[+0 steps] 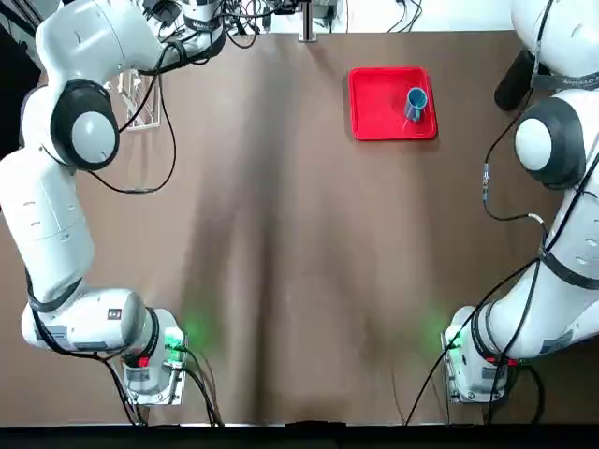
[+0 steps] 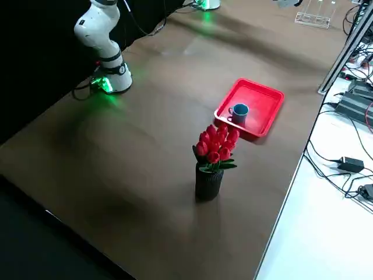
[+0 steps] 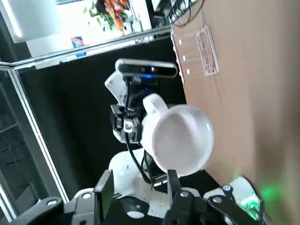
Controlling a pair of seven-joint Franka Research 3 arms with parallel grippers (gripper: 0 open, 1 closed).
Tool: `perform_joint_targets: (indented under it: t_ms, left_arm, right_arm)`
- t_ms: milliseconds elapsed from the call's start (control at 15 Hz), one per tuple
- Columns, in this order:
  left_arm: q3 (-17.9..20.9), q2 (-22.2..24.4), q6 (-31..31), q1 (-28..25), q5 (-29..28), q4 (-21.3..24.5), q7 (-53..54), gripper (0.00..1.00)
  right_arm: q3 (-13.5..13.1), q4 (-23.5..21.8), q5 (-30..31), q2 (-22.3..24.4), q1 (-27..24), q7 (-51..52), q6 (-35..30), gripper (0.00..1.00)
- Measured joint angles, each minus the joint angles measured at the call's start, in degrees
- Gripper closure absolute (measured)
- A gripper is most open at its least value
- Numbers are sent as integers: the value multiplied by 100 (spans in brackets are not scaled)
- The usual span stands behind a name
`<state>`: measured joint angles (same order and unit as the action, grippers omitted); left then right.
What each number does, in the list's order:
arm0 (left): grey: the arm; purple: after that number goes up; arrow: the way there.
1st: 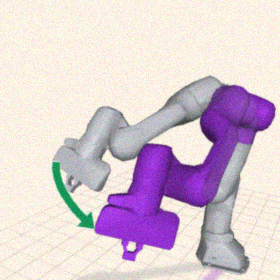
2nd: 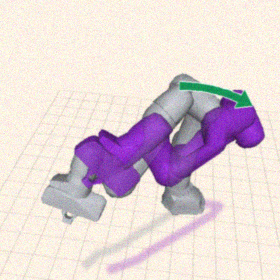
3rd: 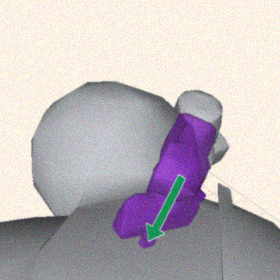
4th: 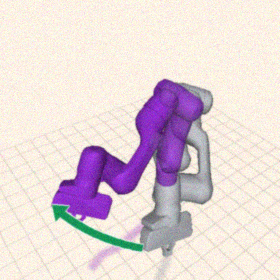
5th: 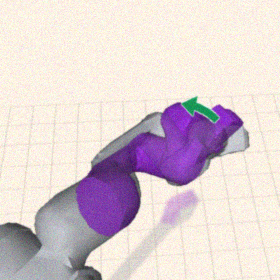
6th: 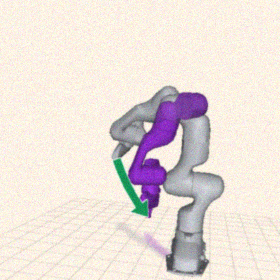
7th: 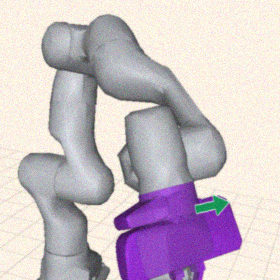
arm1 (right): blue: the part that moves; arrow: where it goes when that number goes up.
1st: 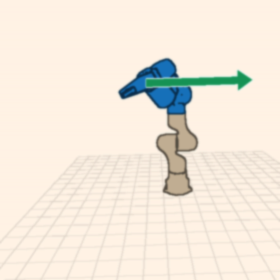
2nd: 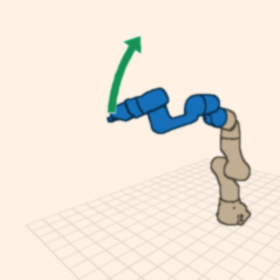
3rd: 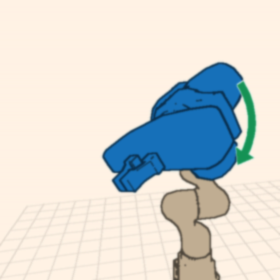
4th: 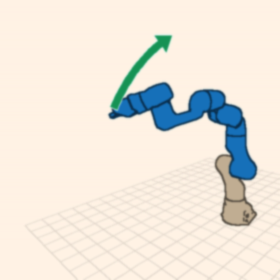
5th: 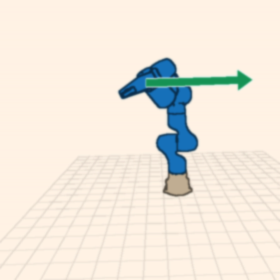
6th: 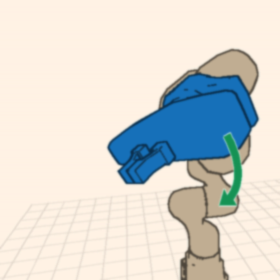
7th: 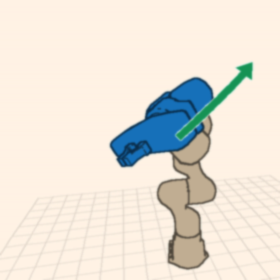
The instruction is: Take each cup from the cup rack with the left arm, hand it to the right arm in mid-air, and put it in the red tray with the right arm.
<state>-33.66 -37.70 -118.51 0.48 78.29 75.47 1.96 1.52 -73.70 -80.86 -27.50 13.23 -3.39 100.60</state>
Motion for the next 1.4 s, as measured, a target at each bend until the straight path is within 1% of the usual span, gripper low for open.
perform_joint_targets:
  t_ms: [200,400,467,733,867,933,1067,1133,1200,1267,1400]
  left_arm:
    - [-4,0,0,1,0,-4,-16,25]
    - [-22,0,0,13,0,-4,-52,25]
    - [-29,0,0,20,0,-5,-114,25]
    - [-61,-1,0,31,0,-5,-201,25]
    - [-69,-1,0,37,0,-5,-202,25]
    - [-69,-2,0,38,0,-5,-202,25]
    - [-69,-3,1,38,0,-3,-202,25]
    - [-69,-7,1,40,0,2,-201,25]
    - [-70,-11,22,47,0,14,-199,25]
    - [-79,-21,22,59,22,17,-220,25]
    - [-80,-30,22,80,26,18,-201,24]
  right_arm:
    - [-4,23,0,0,-108,368,50,46]
    - [21,22,0,-6,27,654,690,46]
    - [25,21,0,-19,103,697,806,46]
    - [45,19,0,-93,300,725,878,46]
    - [55,19,0,-122,406,726,873,48]
    - [63,18,0,-148,512,726,852,53]
    - [65,13,-4,-172,578,725,679,72]
    - [63,12,-9,-181,577,723,530,72]
    - [58,13,-56,-188,563,719,431,76]
    - [56,14,-106,-196,546,726,360,83]
    - [51,15,-128,-205,530,632,305,85]
